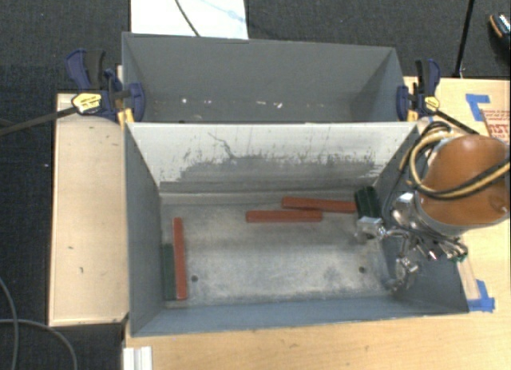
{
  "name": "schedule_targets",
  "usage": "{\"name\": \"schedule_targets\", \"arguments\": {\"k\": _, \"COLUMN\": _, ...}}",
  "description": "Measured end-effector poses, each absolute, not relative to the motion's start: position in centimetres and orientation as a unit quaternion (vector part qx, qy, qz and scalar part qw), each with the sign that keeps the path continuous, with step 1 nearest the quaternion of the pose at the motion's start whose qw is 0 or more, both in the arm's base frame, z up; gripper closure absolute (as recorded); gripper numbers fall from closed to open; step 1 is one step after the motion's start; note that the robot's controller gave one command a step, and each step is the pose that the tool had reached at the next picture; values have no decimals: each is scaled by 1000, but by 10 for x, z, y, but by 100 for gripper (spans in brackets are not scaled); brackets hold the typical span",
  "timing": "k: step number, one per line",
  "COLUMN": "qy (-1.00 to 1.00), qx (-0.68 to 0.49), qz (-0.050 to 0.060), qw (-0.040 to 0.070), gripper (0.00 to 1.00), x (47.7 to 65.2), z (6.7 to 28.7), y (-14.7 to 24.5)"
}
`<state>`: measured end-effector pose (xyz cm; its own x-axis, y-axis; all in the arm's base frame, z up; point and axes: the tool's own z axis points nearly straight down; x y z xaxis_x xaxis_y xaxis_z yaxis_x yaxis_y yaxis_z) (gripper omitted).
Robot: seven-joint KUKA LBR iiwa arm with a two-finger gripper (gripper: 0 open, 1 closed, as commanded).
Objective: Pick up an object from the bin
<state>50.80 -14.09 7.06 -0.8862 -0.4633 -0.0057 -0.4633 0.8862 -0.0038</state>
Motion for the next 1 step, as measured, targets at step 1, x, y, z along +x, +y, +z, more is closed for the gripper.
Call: {"name": "schedule_targets", "arguments": {"k": 1, "qy": 882, "qx": -472, "qz": 2, "qw": 3, "gripper": 0, "x": 538, "z": 108, "y": -143}}
